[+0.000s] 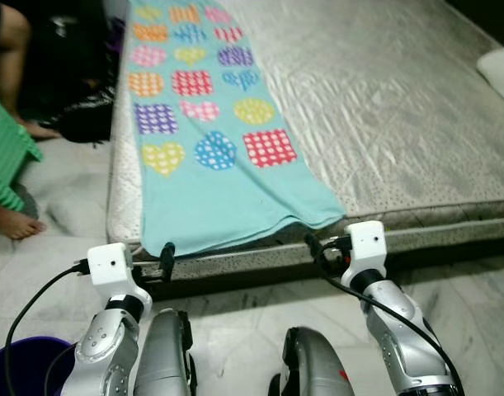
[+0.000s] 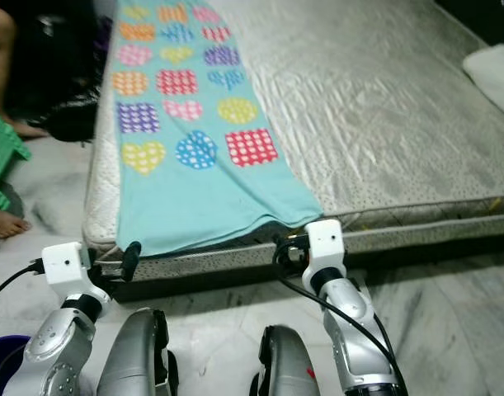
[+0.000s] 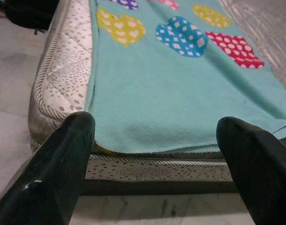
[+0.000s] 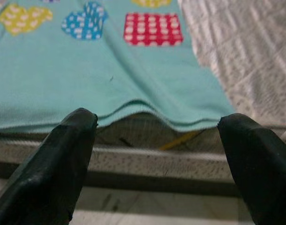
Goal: Clean up the room
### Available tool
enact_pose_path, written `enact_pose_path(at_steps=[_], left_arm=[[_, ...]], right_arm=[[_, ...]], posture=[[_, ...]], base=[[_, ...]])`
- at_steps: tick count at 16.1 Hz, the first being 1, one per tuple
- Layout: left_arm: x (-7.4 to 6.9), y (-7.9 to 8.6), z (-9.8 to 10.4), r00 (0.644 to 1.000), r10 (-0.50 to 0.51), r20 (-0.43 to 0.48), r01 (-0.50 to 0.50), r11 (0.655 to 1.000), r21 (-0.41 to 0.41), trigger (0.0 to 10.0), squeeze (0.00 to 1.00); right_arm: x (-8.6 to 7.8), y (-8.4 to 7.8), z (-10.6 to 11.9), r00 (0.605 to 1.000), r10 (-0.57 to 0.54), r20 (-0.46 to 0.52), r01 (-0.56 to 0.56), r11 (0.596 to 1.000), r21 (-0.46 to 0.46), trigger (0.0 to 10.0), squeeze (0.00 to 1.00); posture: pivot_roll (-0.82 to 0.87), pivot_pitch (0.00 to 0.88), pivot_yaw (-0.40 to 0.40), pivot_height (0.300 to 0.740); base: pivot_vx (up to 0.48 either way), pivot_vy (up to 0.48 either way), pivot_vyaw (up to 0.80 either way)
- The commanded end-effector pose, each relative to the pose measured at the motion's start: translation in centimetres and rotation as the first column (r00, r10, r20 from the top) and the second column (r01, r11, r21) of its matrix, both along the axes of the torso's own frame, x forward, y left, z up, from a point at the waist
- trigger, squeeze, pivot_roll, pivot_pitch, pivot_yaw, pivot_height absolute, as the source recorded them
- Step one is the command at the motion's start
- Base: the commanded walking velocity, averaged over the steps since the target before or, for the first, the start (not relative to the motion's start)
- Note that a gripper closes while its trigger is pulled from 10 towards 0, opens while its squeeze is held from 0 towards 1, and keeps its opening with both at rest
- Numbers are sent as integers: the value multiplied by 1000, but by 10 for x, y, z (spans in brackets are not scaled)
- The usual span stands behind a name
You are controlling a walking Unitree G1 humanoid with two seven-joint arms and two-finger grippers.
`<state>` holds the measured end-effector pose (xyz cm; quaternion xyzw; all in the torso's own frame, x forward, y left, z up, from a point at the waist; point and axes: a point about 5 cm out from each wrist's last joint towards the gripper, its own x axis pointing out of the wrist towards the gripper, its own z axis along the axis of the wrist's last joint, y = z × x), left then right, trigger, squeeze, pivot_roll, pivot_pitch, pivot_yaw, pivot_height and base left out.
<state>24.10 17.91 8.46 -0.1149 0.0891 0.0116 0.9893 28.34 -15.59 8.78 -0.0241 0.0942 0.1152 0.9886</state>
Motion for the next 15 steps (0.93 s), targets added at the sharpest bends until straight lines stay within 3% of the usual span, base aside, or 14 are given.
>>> enact_pose_path(at_steps=[1,8,12,15], left_arm=[[-4,-2,1,1000,-5,-8,5,1000,1,10000,0],[-6,-10,7,998,-59,15,59,998,-14,10000,0],[-3,-10,11,996,-77,47,78,997,-18,10000,0],[-3,-9,13,995,-80,57,81,996,-21,10000,0]], right_arm=[[-4,1,3,1000,10,5,-10,1000,0,10000,0],[-6,7,6,999,40,6,-40,998,47,10000,0],[-3,10,7,999,48,12,-49,997,55,10000,0],[0,11,7,999,51,13,-52,997,60,10000,0]], posture=[[-43,257,-67,606],[-38,261,-56,521],[-32,251,-56,521],[-28,239,-55,521]], base=[[0,0,0],[0,0,0],[0,0,0],[303,0,0]])
